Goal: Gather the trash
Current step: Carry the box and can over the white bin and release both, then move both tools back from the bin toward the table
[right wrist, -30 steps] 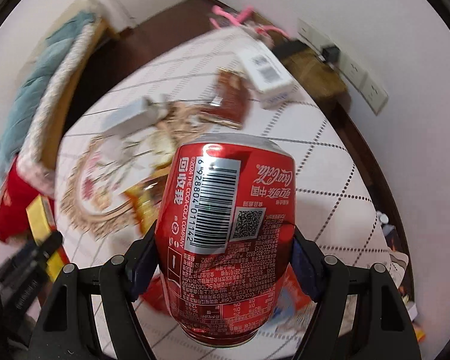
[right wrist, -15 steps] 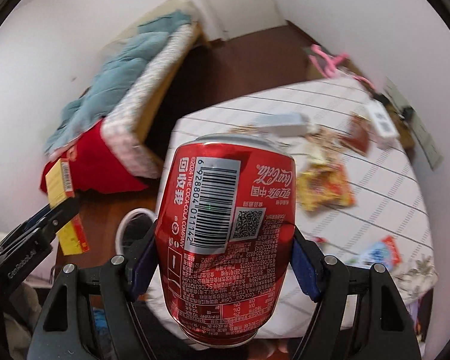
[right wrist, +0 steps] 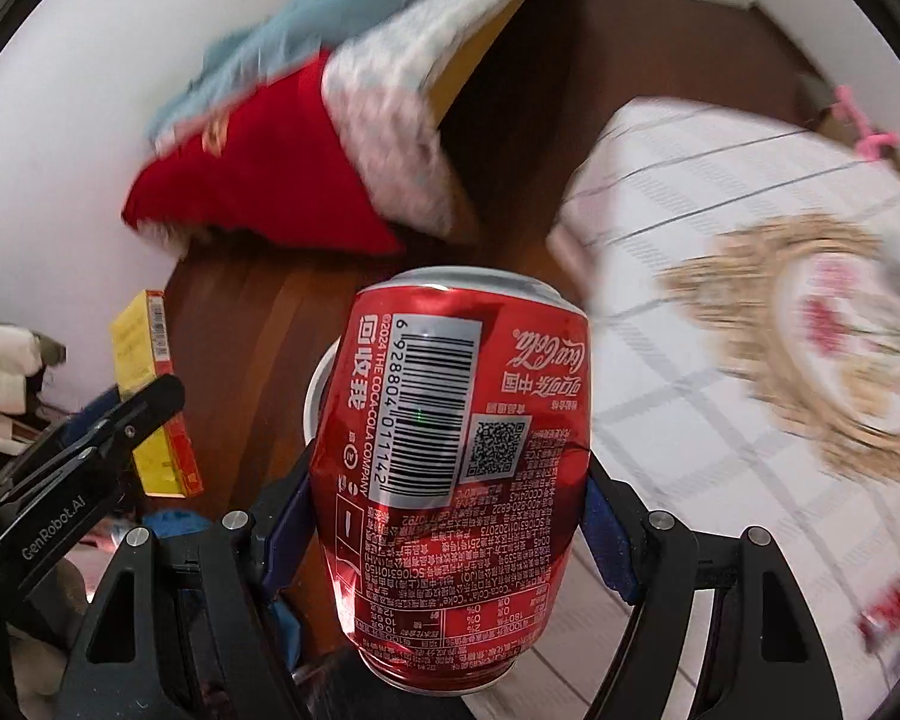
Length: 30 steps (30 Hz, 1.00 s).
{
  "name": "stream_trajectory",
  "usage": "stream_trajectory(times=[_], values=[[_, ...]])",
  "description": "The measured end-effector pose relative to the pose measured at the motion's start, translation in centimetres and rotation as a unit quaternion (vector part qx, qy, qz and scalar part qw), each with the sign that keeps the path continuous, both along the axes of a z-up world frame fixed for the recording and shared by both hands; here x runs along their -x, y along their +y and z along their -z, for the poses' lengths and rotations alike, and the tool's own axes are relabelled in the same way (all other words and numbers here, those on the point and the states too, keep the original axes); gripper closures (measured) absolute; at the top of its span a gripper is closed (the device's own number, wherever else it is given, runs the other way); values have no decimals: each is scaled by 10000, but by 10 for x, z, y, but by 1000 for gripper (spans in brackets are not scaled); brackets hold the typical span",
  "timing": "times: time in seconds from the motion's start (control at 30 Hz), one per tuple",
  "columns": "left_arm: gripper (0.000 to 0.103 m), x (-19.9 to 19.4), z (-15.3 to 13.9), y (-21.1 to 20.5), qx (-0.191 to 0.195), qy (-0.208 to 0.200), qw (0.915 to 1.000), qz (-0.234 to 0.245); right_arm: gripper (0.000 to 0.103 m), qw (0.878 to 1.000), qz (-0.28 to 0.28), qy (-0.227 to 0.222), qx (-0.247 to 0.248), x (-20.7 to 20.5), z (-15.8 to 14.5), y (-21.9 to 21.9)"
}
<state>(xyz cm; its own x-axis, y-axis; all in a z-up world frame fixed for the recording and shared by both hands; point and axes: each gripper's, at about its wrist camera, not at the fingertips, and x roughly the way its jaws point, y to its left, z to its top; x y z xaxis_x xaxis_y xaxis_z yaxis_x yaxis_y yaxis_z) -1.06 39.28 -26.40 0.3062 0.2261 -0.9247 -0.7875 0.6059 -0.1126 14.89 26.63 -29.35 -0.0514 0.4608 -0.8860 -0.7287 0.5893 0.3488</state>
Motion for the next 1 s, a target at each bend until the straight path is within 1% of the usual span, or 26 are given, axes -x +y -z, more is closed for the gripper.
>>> stream_trajectory(times=[0.07, 0.1, 0.17, 0.2, 0.27, 0.33, 0.37, 0.4, 0.43, 0.47, 0.5, 0.53, 0.6, 0.7, 0.77, 0.93, 1.0], values=[[49, 2, 27, 24, 286, 86, 9994, -151, 25, 9994, -112, 238, 238, -1, 37, 38], [48, 2, 47, 38, 552, 116, 9983, -150, 25, 9986, -135, 323, 390, -1, 55, 55], [48, 2, 70, 58, 827, 180, 9960, -294, 25, 9969, -270, 460, 580, 0, 84, 81], [47, 1, 84, 70, 1052, 148, 9938, -341, 24, 9960, -308, 482, 688, -1, 97, 92], [47, 3, 104, 80, 1250, 206, 9910, -433, 24, 9931, -441, 588, 909, 0, 126, 113], [45, 4, 119, 86, 1290, 439, 9895, -474, 24, 9898, -493, 730, 1117, -2, 149, 126], [40, 5, 122, 90, 1272, 486, 9894, -504, 24, 9879, -530, 792, 1220, -2, 159, 134], [20, 10, 125, 92, 1267, 491, 9892, -549, 23, 9857, -554, 854, 1343, -4, 169, 141], [3, 14, 127, 94, 1270, 495, 9888, -614, 20, 9846, -558, 868, 1411, -3, 175, 146], [2, 18, 128, 94, 1262, 488, 9886, -664, 8, 9841, -579, 856, 1443, -4, 177, 148], [2, 21, 129, 93, 1245, 506, 9884, -710, 0, 9845, -599, 824, 1428, -4, 177, 150], [2, 24, 129, 94, 1184, 561, 9884, -770, 0, 9854, -632, 750, 1393, -5, 175, 152], [2, 33, 126, 92, 1035, 547, 9894, -860, 0, 9869, -697, 561, 1343, -3, 166, 151], [2, 46, 113, 82, 583, 548, 9919, -991, 0, 9880, -738, 246, 1338, 7, 152, 143], [2, 50, 108, 76, 424, 615, 9920, -1015, 0, 9876, -716, 97, 1391, 9, 141, 139], [2, 60, 92, 48, 236, 775, 9911, -1057, 0, 9862, -754, -200, 1462, 20, 123, 117], [2, 63, 86, 38, 184, 822, 9912, -1026, 0, 9859, -774, -256, 1458, 26, 118, 112]])
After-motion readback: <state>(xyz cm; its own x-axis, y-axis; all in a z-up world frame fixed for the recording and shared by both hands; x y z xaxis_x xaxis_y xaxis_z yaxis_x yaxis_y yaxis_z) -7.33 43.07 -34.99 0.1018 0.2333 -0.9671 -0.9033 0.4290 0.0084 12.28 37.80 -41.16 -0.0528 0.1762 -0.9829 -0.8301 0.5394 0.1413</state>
